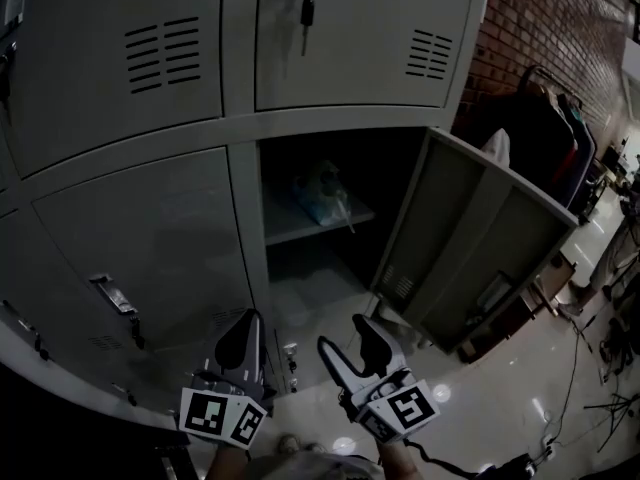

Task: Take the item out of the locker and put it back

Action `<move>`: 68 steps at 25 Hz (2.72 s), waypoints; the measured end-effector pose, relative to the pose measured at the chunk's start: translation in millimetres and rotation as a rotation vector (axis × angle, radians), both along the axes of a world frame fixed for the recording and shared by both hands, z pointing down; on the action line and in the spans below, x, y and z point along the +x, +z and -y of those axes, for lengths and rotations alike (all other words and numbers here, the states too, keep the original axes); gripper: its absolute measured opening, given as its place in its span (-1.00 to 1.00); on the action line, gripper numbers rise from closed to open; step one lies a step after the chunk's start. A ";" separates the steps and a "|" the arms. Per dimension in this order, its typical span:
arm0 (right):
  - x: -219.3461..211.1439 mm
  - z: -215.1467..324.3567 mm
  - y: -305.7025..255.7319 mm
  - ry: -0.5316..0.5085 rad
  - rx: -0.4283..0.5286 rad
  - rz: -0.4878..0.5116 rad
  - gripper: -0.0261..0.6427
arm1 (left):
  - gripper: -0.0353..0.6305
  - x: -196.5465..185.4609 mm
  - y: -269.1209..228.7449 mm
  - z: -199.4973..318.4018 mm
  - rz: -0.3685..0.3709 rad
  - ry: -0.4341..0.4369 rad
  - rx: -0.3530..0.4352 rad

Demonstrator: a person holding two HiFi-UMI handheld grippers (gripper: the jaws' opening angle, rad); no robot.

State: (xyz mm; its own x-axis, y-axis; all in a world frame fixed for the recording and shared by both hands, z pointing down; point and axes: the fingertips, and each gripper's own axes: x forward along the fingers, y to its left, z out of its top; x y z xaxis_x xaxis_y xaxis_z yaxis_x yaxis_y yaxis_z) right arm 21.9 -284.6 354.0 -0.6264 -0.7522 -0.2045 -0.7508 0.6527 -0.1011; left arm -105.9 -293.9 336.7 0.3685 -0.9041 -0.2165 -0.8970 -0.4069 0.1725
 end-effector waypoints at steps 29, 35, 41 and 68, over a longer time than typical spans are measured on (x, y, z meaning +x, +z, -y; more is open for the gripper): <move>31.8 -9.1 -5.1 -0.064 -0.004 0.073 -0.91 | -0.88 24.2 6.6 -22.5 0.035 -0.044 -0.027; 25.0 -28.4 13.6 -0.127 -0.054 0.114 -0.91 | -0.88 24.9 23.4 -51.8 0.053 -0.049 -0.082; 21.0 -84.0 6.7 -0.122 -0.034 0.128 -0.91 | -0.88 1.2 32.5 -106.4 0.038 -0.084 -0.097; -35.9 -472.3 -40.6 -0.100 0.081 0.047 -0.91 | -0.88 -15.6 -11.7 -475.7 -0.034 0.040 0.045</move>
State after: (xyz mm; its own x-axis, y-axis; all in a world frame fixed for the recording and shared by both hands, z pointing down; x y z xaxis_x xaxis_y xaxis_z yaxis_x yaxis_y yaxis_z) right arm -14.0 187.7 313.4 -0.6859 -0.6660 -0.2932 -0.6770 0.7318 -0.0786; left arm -121.5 181.8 325.1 0.3962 -0.8777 -0.2697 -0.8738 -0.4506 0.1829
